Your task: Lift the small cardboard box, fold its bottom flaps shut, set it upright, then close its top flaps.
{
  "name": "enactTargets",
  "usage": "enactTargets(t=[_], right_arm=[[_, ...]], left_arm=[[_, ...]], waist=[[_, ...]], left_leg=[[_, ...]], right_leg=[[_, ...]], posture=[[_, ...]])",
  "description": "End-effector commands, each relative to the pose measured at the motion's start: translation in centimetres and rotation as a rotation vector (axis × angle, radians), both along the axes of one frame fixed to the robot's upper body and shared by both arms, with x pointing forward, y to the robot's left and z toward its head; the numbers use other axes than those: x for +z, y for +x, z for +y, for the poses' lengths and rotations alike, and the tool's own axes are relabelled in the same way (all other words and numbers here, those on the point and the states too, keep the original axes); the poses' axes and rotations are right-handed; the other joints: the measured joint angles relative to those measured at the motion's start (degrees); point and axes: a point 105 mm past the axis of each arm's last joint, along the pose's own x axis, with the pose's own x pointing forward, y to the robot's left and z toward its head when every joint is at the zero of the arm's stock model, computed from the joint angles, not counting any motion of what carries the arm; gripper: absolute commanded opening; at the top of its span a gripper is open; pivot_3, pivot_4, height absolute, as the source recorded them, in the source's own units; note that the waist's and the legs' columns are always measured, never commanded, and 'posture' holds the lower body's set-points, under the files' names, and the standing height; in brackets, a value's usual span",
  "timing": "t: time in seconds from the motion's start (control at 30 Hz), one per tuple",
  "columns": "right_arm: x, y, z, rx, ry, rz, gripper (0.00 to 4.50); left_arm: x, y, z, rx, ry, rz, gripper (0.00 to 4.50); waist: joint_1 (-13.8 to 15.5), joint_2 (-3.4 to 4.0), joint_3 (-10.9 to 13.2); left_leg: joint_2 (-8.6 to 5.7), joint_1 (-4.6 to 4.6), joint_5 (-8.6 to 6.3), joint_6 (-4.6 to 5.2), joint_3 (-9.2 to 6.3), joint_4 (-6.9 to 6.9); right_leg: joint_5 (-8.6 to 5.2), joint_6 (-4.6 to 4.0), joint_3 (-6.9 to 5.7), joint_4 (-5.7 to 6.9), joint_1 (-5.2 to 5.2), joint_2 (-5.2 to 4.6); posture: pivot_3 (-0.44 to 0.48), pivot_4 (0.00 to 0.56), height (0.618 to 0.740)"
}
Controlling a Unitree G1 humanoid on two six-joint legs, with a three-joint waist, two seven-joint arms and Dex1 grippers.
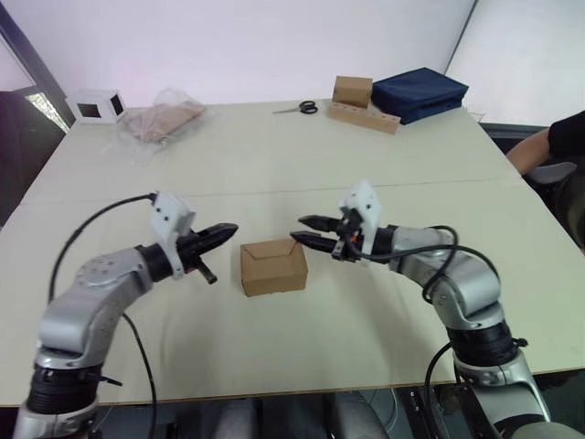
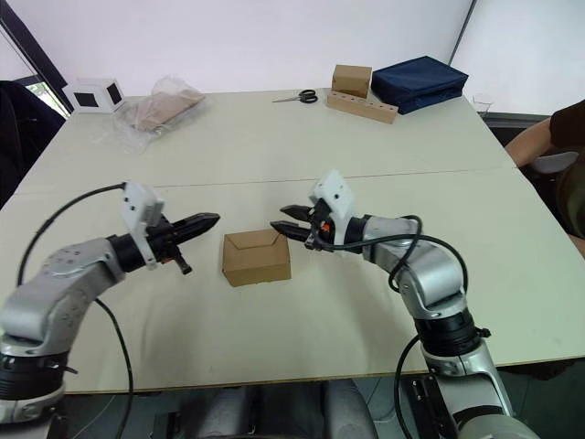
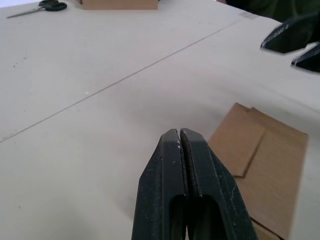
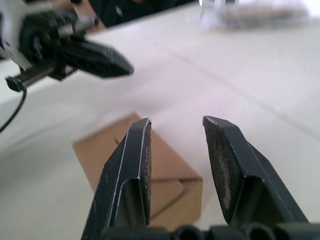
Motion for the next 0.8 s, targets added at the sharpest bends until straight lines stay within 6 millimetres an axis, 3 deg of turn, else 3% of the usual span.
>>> enactTargets(t=[0.03, 0.17, 0.33, 0.53, 0.8], right_arm=[[1.5, -1.9, -1.1, 0.025, 0.016, -0.035, 1.65], [-0.2, -3.6, -2.6, 0.017, -0.021, 0.054, 1.65], [-4.0, -5.9, -5.2, -0.03, -0.104, 0.216, 1.65], [-5.7, -6.7, -7.2, -0.063, -0.165, 0.289, 1.65], [-7.1, -7.4, -8.3, -0.056, -0.214, 0.332, 1.65]], left_arm=[[0.2, -1.8, 1.9, 0.009, 0.05, 0.045, 0.0], [-1.2, -4.0, 2.8, 0.007, 0.069, 0.136, 0.0], [-3.2, -6.8, 2.7, 0.004, 0.024, 0.245, 0.0], [-4.8, -8.8, 3.3, 0.022, 0.022, 0.326, 0.0], [-6.0, -9.5, 3.0, 0.009, 0.037, 0.338, 0.0]], waist=[[0.0, 0.01, 0.0], [0.4, 0.01, 0.0], [0.7, -0.01, 0.0], [0.4, -0.01, 0.0], [1.1, -0.04, 0.0]], left_leg=[[0.0, 0.0, 0.0, 0.01, 0.0, -0.01], [-0.01, 0.0, -0.01, 0.02, -0.01, -0.04], [-0.02, 0.01, -0.01, 0.02, 0.02, -0.02], [0.04, 0.11, -0.02, 0.03, 0.05, -0.03], [0.02, 0.11, -0.02, 0.04, 0.07, -0.01]], right_leg=[[0.0, 0.0, 0.0, -0.01, 0.0, 0.0], [0.0, 0.0, -0.01, -0.06, 0.03, -0.04], [0.0, 0.0, -0.01, -0.13, 0.12, -0.09], [-0.01, -0.01, 0.0, -0.1, 0.16, 0.02], [-0.01, -0.01, 0.01, -0.15, 0.22, 0.0]], posture=[[0.0, 0.15, 0.74], [0.0, 0.15, 0.74], [0.0, 0.15, 0.74], [0.0, 0.15, 0.74], [0.0, 0.15, 0.74]])
